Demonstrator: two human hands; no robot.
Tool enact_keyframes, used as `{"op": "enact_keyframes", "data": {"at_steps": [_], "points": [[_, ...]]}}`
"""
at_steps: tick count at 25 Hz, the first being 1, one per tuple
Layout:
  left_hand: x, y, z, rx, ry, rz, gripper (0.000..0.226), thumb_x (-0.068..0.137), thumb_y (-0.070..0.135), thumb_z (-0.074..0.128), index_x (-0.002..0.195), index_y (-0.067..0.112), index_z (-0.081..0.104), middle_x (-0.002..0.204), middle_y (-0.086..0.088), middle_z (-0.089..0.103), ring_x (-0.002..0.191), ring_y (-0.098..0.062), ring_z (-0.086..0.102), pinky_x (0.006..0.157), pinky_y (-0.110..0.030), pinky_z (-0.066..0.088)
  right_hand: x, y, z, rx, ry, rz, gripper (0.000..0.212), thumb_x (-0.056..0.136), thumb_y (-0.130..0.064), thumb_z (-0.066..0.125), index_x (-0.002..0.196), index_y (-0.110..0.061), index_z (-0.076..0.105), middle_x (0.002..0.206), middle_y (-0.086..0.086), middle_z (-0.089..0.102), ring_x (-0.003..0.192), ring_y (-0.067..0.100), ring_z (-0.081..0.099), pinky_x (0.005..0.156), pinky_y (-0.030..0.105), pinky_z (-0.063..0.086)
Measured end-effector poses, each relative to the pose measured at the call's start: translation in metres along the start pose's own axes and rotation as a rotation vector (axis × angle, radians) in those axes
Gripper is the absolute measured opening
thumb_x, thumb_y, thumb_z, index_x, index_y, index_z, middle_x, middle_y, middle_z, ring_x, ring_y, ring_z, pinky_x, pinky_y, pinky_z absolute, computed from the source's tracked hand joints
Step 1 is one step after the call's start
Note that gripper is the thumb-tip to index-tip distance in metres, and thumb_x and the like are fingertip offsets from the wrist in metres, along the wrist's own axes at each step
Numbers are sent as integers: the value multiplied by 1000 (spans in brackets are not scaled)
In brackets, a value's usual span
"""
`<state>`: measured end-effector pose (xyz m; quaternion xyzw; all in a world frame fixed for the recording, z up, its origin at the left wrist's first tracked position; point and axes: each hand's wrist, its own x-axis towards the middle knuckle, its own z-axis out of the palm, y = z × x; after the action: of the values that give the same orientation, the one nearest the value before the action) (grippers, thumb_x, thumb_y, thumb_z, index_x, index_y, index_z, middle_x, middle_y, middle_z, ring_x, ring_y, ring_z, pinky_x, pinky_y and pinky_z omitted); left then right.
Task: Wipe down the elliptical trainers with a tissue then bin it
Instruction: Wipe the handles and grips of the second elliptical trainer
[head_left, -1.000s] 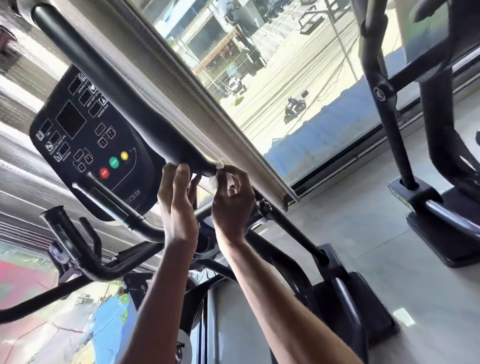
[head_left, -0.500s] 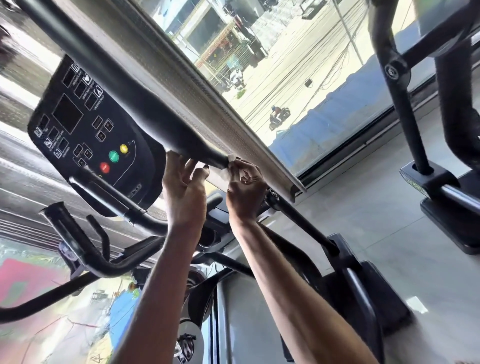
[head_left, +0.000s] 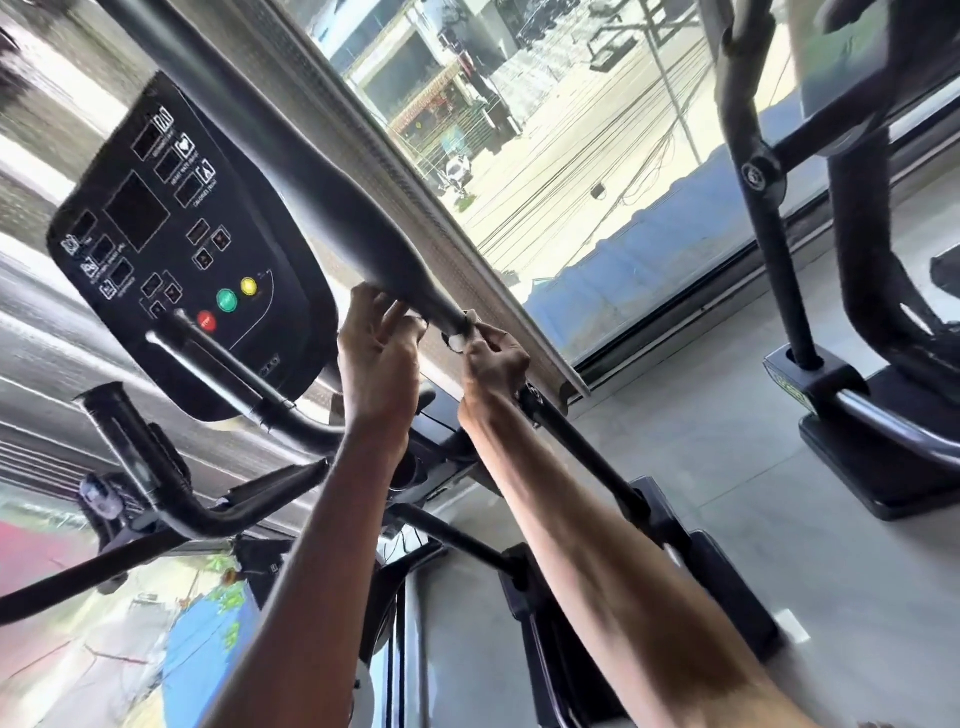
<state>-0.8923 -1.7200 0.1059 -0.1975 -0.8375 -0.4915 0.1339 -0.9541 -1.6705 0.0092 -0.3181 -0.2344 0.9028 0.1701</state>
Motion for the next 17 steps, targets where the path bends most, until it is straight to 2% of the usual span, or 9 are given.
{"op": "enact_keyframes", "data": {"at_steps": [2,4,7,8,10,14,17], "points": [[1,-2,-1,-20,1,3,44,82,1,51,83,44,62,88,16,69,94,-11,62,102,-49,49,-17,1,-3,33,-35,-139,20,88,-28,78,99,-12,74,91,-6,73,83,-2,67,76,19,52],[1,-2,0,-42,-9,7,46,81,0,51,83,44,63,90,14,70,97,-12,64,101,-44,50,-24,3,-10,13,-88,-292,15,89,-25,75,99,-13,75,95,-4,76,88,0,70,82,22,55],[1,-4,0,-60,-15,7,44,81,-1,51,83,42,63,88,16,70,96,-9,64,95,-37,50,-20,-9,-14,-66,-92,-279,16,89,-28,76,98,-14,76,99,-4,76,87,-3,68,94,36,57],[1,-5,1,-73,-11,0,43,81,-2,50,84,40,63,87,17,69,94,-7,64,93,-35,49,-18,-16,-17,-70,-111,-267,16,89,-28,77,97,-14,77,97,-6,76,86,-4,67,94,36,57],[3,-5,1,-106,2,-3,43,81,-2,51,83,39,62,83,17,68,86,-6,62,87,-32,47,-25,-32,-20,-53,-201,-358,15,90,-26,77,97,-13,78,92,-6,77,88,-1,69,88,29,56],[-3,-3,7,-141,25,-6,34,82,0,55,91,32,62,82,16,66,78,-3,57,78,-26,42,-47,-45,-28,-63,-332,-604,12,93,-21,75,101,-12,77,91,-1,77,88,14,74,80,40,62],[-7,4,13,-109,50,-22,32,82,2,54,90,32,62,79,18,66,76,-1,58,83,-32,47,-37,-55,-29,-240,-317,-605,15,92,-27,75,101,-16,78,93,-7,78,88,3,73,83,36,61]]}}
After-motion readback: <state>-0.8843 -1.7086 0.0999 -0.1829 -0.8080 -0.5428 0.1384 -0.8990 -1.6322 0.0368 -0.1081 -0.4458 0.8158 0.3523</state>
